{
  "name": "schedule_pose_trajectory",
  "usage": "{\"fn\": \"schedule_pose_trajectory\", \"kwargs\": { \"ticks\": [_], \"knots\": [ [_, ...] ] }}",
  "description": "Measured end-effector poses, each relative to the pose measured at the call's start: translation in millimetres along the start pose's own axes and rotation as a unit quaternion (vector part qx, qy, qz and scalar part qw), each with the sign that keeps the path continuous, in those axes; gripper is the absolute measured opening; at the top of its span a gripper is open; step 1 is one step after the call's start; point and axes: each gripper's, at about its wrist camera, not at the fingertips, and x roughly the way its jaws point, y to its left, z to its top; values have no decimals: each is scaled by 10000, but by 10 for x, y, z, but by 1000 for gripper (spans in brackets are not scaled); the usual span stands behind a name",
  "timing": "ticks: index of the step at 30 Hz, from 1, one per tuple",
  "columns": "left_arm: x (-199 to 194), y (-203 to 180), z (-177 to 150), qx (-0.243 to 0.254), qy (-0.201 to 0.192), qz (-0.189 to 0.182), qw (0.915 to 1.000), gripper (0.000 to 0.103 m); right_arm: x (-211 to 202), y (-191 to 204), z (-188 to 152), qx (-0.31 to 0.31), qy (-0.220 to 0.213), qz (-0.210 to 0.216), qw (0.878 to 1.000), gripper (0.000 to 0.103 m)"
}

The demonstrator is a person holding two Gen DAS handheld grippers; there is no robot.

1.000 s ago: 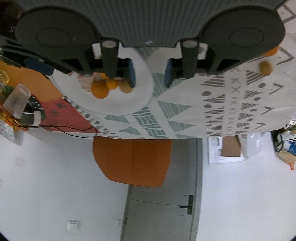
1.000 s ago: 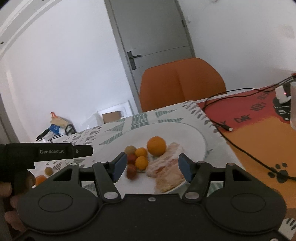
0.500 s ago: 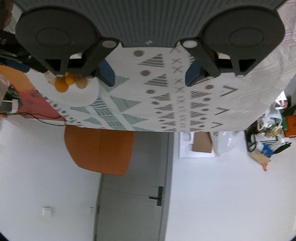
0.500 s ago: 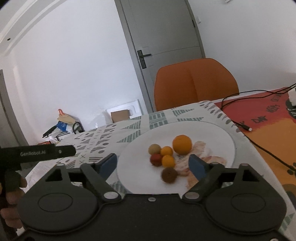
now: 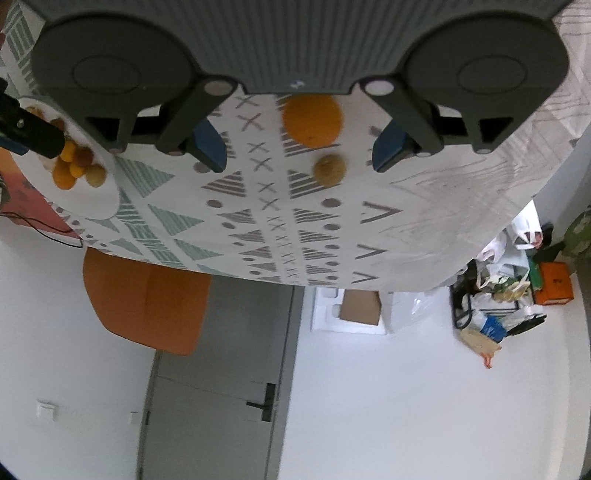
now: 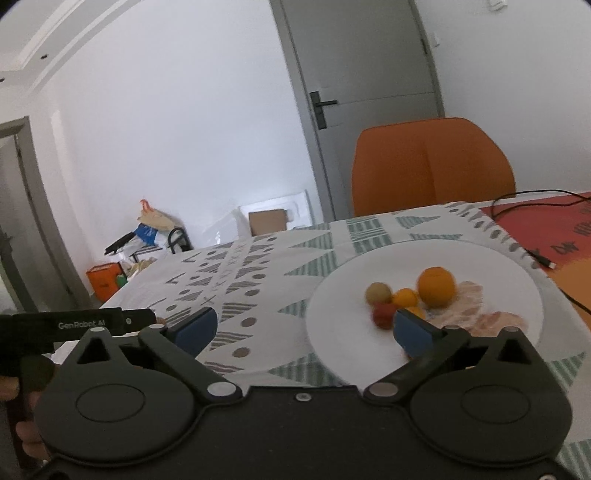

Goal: Organize fruits
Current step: 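Move both open tools back to the remaining fruit on the tablecloth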

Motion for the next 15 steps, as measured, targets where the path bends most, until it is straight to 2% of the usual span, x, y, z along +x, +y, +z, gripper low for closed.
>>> {"fn": "schedule_pose_trajectory", "kwargs": {
  "ticks": [15],
  "knots": [
    [-24, 656, -109, -513, 126, 231, 9983, 85, 347, 637, -48, -487, 493, 556, 9960, 102]
  ]
}}
